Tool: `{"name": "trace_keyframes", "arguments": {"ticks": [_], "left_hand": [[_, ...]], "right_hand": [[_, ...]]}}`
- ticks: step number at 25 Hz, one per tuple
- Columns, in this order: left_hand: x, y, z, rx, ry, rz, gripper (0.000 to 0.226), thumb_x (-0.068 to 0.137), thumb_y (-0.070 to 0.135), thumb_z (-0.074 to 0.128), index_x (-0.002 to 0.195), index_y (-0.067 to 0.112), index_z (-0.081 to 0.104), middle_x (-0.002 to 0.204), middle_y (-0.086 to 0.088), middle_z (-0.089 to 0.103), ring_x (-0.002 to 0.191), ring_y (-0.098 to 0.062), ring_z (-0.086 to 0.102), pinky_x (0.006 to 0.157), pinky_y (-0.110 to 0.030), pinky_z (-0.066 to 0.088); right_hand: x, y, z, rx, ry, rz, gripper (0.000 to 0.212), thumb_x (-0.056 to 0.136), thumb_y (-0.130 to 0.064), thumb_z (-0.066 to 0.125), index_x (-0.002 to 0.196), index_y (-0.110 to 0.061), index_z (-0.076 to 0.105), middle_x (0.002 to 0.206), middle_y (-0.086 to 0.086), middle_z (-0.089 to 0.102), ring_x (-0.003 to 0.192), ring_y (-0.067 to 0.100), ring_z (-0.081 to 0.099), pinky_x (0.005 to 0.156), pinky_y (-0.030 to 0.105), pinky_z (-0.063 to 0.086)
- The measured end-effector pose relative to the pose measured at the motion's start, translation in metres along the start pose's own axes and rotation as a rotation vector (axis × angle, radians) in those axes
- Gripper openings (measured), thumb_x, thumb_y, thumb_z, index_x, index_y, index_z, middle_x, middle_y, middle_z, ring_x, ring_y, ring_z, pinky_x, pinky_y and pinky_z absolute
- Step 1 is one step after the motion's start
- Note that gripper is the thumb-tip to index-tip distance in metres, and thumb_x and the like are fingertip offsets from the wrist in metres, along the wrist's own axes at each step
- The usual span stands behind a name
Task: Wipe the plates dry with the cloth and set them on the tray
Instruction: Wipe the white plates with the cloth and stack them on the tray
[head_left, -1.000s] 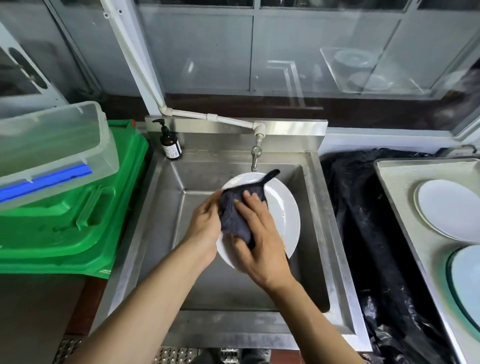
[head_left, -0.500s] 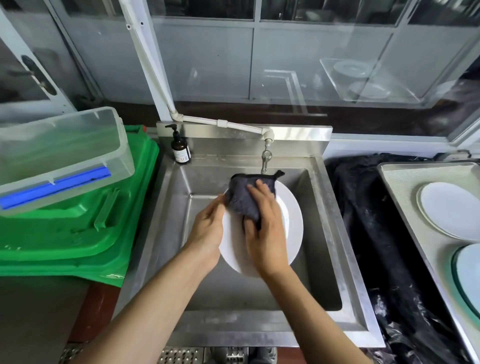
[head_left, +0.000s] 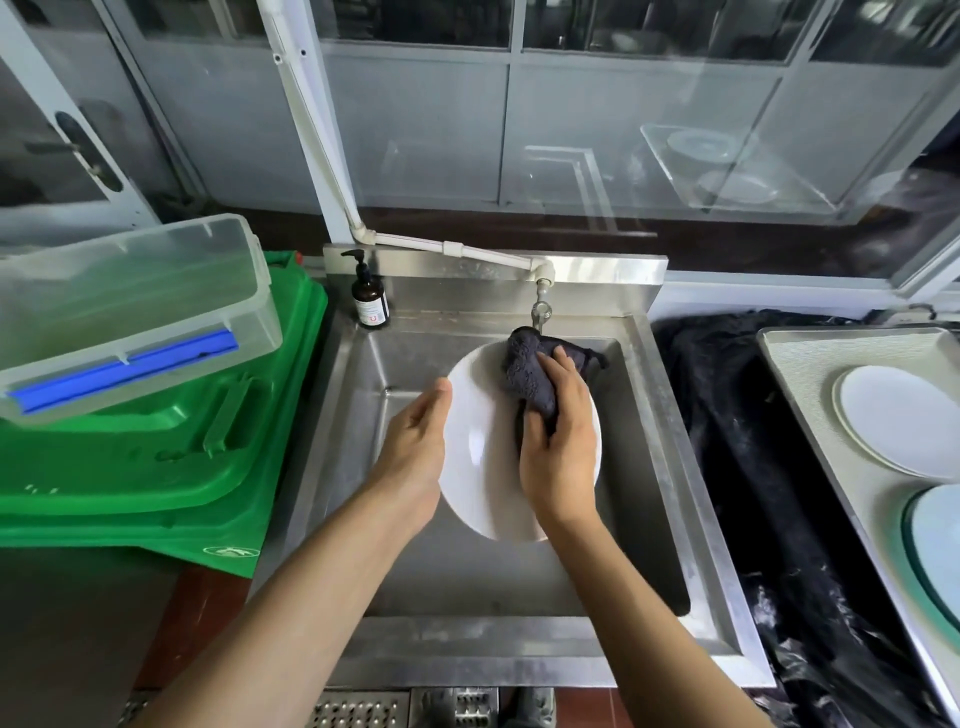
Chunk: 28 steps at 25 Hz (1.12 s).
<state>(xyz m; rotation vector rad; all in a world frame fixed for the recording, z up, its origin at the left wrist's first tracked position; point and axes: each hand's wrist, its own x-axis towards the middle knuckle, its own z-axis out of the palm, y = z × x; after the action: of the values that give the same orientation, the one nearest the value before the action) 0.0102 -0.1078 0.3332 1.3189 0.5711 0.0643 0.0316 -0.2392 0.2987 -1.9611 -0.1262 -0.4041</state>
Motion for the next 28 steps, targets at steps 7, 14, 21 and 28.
{"name": "trace_keyframes", "arguments": {"ticks": [7, 14, 21, 28], "left_hand": [[0.006, 0.007, 0.009, -0.079, 0.013, -0.032, 0.028, 0.104, 0.02, 0.051, 0.092, 0.016, 0.076, 0.105, -0.011, 0.076, 0.108, -0.032, 0.069, 0.1, -0.044, 0.053], [-0.003, 0.008, 0.018, -0.044, 0.044, -0.014, 0.028, 0.102, 0.034, 0.054, 0.099, 0.014, 0.073, 0.093, -0.004, 0.077, 0.099, -0.026, 0.069, 0.097, -0.04, 0.054], [0.0, 0.001, 0.013, -0.039, 0.082, 0.031, 0.027, 0.1, 0.041, 0.056, 0.083, 0.025, 0.07, 0.076, 0.013, 0.075, 0.091, -0.021, 0.068, 0.086, -0.037, 0.054], [-0.001, 0.005, 0.02, -0.133, 0.081, -0.007, 0.038, 0.102, 0.031, 0.057, 0.069, 0.019, 0.073, 0.067, 0.001, 0.075, 0.063, -0.017, 0.072, 0.076, -0.037, 0.058]], "right_hand": [[-0.035, -0.009, 0.009, 0.045, -0.224, -0.169, 0.057, 0.09, -0.008, 0.049, 0.147, -0.012, 0.051, 0.159, 0.0, 0.039, 0.152, 0.011, 0.028, 0.126, 0.032, 0.02], [-0.046, -0.011, 0.004, 0.068, -0.158, -0.073, 0.052, 0.093, -0.004, 0.052, 0.145, -0.008, 0.052, 0.16, 0.002, 0.039, 0.152, 0.014, 0.029, 0.127, 0.035, 0.021], [-0.038, 0.004, -0.013, 0.086, -0.049, 0.131, 0.054, 0.093, 0.005, 0.054, 0.145, -0.011, 0.053, 0.159, 0.0, 0.042, 0.15, 0.015, 0.034, 0.124, 0.043, 0.027], [-0.067, -0.003, -0.008, 0.049, -0.258, -0.166, 0.053, 0.092, -0.019, 0.053, 0.145, -0.013, 0.054, 0.159, -0.002, 0.042, 0.151, 0.013, 0.034, 0.125, 0.039, 0.028]]}}
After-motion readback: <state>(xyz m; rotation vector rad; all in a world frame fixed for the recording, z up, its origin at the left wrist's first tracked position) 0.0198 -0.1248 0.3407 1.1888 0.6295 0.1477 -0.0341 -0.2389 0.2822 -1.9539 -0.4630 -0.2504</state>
